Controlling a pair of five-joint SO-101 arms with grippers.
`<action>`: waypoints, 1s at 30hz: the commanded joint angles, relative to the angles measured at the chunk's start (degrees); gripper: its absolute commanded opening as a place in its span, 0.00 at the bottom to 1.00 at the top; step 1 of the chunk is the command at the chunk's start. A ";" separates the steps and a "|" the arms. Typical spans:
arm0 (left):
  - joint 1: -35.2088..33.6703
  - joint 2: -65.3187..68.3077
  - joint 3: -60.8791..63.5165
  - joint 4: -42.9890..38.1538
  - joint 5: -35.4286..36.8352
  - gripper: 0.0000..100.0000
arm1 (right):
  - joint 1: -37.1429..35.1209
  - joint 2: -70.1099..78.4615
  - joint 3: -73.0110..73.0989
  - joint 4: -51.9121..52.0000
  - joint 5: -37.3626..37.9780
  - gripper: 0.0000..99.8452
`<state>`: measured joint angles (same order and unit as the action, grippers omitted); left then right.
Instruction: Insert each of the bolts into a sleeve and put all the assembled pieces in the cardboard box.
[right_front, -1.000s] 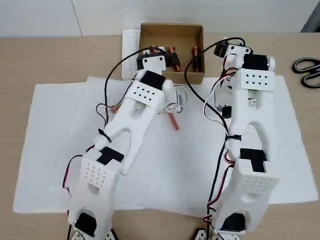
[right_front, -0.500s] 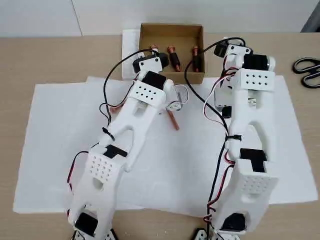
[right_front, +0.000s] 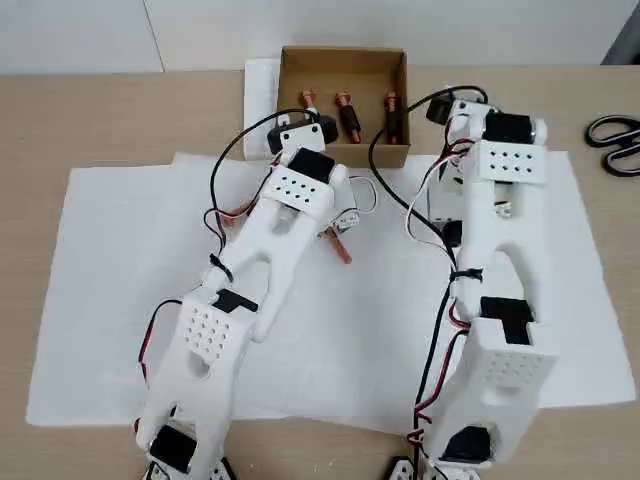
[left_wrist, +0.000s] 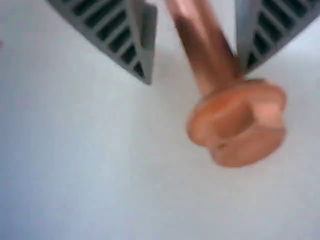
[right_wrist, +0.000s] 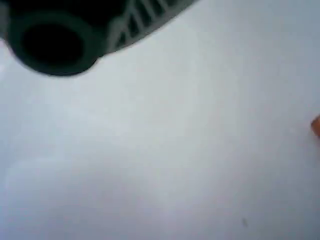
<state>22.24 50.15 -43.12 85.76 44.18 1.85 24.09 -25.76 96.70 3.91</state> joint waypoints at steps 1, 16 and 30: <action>-0.53 -0.62 -3.82 -0.44 0.09 0.07 | 0.48 -3.82 0.26 -0.04 0.62 0.00; -0.18 -0.62 -16.04 8.88 -3.69 0.01 | 0.57 -4.18 0.26 -0.04 0.62 0.00; -3.69 -7.74 -34.68 14.77 -15.30 0.01 | 0.40 -17.71 0.26 0.40 0.62 0.00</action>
<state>18.99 49.71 -74.86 99.38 29.49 1.85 15.47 -25.23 96.70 3.91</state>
